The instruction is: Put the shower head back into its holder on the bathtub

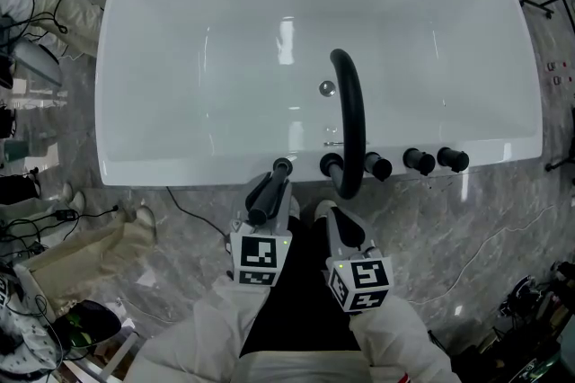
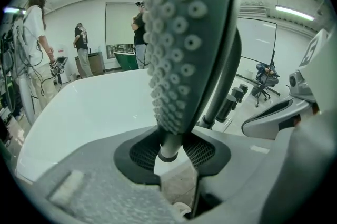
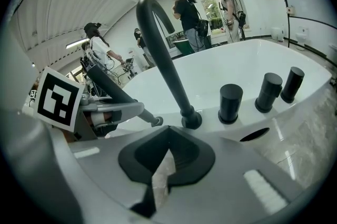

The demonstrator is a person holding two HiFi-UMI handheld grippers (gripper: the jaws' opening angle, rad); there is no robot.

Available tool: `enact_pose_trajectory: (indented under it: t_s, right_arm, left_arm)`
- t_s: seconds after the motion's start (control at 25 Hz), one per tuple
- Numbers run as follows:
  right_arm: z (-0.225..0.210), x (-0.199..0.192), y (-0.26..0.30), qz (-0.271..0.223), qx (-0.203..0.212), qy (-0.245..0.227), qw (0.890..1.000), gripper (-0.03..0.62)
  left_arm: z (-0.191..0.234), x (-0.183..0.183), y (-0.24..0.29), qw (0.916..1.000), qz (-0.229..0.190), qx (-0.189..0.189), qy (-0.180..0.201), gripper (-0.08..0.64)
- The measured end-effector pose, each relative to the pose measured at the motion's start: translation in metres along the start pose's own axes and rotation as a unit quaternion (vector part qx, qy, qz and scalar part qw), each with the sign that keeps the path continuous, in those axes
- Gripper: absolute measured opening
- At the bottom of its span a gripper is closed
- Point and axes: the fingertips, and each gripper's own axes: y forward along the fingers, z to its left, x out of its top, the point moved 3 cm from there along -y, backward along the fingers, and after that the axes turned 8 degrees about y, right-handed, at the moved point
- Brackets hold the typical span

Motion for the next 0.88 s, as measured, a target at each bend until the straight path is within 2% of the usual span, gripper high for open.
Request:
enact_pose_trajectory:
  t_s: [0.88]
  right_arm:
    - [-0.004,-0.001,0.008,0.007,-0.007,0.008,1.000,0.005]
  left_arm:
    - [0.002,-0.008,0.014,0.9998,0.014,-0.010,0.002,0.137]
